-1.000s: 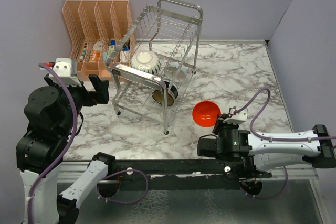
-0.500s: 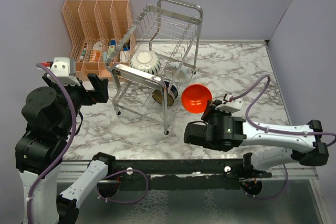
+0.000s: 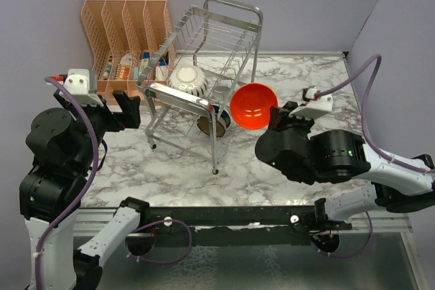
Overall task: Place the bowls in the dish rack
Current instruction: Turn the bowl upside down on the dish rack.
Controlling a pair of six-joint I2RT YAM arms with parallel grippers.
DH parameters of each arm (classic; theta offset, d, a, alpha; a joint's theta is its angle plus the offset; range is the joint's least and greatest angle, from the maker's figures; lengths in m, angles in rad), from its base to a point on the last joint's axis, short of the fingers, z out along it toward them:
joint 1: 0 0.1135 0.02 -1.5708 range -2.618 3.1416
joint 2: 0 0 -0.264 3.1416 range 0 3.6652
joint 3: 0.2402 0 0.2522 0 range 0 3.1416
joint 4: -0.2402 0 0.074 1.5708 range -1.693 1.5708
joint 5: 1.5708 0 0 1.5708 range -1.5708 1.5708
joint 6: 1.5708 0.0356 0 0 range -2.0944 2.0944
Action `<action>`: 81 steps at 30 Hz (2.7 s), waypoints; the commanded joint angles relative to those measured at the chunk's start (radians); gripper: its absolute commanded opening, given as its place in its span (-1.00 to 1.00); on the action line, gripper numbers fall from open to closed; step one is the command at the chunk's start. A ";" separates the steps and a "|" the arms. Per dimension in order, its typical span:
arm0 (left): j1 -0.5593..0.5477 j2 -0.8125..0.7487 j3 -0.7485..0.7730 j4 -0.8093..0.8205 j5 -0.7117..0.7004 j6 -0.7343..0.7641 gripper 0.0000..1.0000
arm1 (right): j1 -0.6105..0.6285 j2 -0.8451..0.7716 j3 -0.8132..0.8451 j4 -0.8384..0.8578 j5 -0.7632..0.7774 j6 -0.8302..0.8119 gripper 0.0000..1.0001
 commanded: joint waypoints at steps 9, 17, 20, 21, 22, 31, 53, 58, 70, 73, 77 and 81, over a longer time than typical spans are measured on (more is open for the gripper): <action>-0.003 0.004 0.066 0.034 0.042 0.011 0.98 | 0.006 -0.099 -0.124 1.353 -0.576 -1.318 -0.98; -0.004 -0.006 0.045 0.039 0.054 0.009 0.98 | -0.012 0.003 -0.089 1.742 -0.662 -1.744 -0.98; -0.004 -0.008 0.040 0.049 0.068 0.003 0.98 | -0.056 0.050 -0.067 1.843 -0.691 -1.859 -0.98; -0.004 -0.007 0.040 0.052 0.072 0.003 0.98 | -0.083 0.067 -0.055 1.851 -0.701 -1.873 -0.98; -0.004 -0.006 0.040 0.056 0.078 0.001 0.98 | -0.119 0.084 -0.050 1.857 -0.720 -1.880 -0.98; -0.004 -0.004 0.053 0.058 0.089 0.012 0.98 | -0.408 0.274 -0.037 2.037 -0.885 -1.942 -0.98; -0.004 0.024 0.040 0.052 0.067 0.072 0.98 | -0.670 0.554 -0.030 2.123 -1.041 -2.392 -0.98; -0.003 0.052 0.047 0.066 0.075 0.069 0.98 | -0.681 0.492 -0.056 2.102 -1.045 -2.337 -0.97; -0.004 0.138 0.096 0.192 0.201 0.019 0.98 | -0.683 0.317 0.025 1.718 -1.183 -1.863 -0.98; -0.003 0.139 0.079 0.282 0.286 0.028 0.99 | -0.683 0.256 0.034 1.612 -1.242 -1.762 -0.97; -0.004 0.132 0.036 0.440 0.550 0.066 0.99 | -0.683 0.121 0.019 1.489 -1.348 -1.624 -0.98; -0.004 0.117 -0.024 0.620 0.750 0.037 0.99 | -0.685 0.000 0.000 1.393 -1.491 -1.491 -0.98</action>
